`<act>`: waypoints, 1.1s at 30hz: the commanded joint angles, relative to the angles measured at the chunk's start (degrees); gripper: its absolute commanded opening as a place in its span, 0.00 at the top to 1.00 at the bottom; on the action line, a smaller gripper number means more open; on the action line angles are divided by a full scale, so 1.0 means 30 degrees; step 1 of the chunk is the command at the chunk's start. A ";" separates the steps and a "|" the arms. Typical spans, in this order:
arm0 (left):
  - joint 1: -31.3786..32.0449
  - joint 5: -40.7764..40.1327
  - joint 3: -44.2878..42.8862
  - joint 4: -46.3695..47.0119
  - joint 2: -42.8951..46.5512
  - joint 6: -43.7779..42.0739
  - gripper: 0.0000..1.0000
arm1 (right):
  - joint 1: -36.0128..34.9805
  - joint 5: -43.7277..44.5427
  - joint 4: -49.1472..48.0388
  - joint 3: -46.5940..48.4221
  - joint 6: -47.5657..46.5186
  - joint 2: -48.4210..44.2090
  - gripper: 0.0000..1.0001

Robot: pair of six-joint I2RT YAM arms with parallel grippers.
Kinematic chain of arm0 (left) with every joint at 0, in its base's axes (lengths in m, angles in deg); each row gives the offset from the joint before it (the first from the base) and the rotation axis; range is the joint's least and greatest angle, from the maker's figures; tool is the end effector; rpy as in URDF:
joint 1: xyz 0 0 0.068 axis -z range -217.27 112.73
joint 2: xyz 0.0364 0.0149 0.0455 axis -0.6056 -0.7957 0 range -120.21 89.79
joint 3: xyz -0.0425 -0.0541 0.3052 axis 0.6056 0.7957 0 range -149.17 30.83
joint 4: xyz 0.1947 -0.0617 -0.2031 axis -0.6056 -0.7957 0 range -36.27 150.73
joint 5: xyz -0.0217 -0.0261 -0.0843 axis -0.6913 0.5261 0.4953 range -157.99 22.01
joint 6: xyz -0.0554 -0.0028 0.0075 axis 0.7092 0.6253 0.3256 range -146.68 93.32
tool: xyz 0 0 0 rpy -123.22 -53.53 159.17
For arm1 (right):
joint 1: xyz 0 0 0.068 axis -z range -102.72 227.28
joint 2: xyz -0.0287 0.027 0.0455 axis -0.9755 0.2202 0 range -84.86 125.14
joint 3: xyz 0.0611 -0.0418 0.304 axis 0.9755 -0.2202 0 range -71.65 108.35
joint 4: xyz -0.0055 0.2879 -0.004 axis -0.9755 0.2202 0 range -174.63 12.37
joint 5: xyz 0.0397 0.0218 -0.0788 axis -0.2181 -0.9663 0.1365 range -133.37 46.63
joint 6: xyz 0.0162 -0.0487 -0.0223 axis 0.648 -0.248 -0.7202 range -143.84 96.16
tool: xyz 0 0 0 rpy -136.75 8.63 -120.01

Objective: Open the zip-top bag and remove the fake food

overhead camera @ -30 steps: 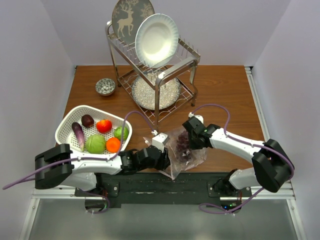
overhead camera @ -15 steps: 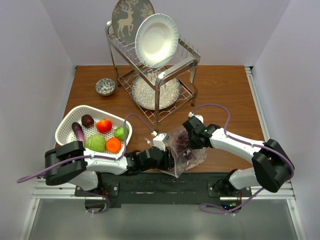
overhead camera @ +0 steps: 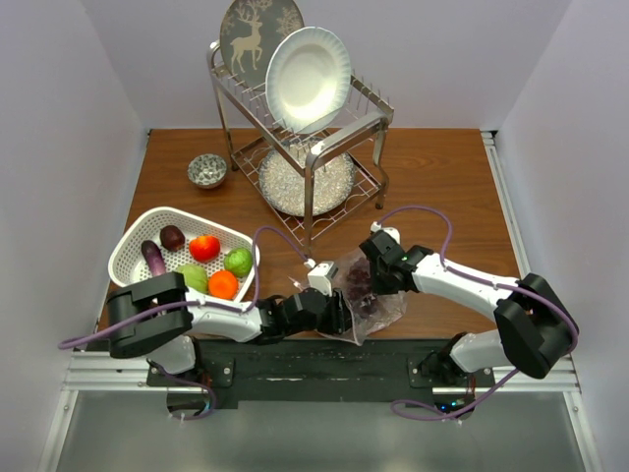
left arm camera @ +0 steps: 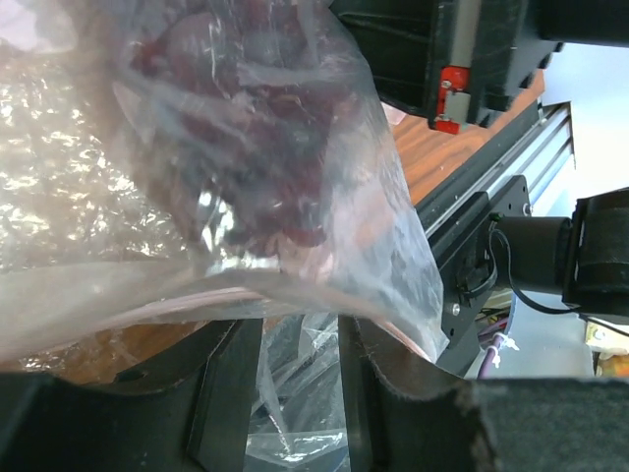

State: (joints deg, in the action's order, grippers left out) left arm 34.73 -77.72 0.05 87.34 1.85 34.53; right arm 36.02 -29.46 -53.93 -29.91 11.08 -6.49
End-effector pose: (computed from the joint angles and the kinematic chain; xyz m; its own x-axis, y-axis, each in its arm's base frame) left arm 0.1002 -0.2871 0.1646 -0.8577 -0.1553 -0.4901 0.2921 0.6371 -0.7133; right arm 0.1989 0.1621 0.1948 -0.8954 -0.0463 -0.4429 -0.0707 0.9967 0.0386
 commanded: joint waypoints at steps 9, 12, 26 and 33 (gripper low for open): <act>-0.0096 -0.0794 -0.1135 0.1268 -0.1213 0.0456 0.64 | -0.0047 -0.0360 -0.0506 -0.0259 -0.0008 -0.0312 1.00; -0.0096 -0.1555 -0.1164 0.0829 -0.1243 0.0281 0.65 | -0.0076 -0.0360 -0.0419 -0.0260 0.0021 -0.0400 1.00; -0.0096 -0.4019 -0.2218 -0.1134 -0.1419 -0.1389 0.73 | -0.0047 -0.0331 -0.0594 -0.0523 -0.0067 -0.0401 1.00; -0.0096 -0.4576 -0.2190 -0.2131 -0.0747 -0.1800 0.94 | -0.0047 0.0868 -0.0038 -0.0436 0.0284 -0.0488 1.00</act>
State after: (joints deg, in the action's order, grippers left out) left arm 34.76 -86.99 -4.98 81.81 -2.21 31.25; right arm 36.05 -29.15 -55.38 -30.88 11.12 -6.60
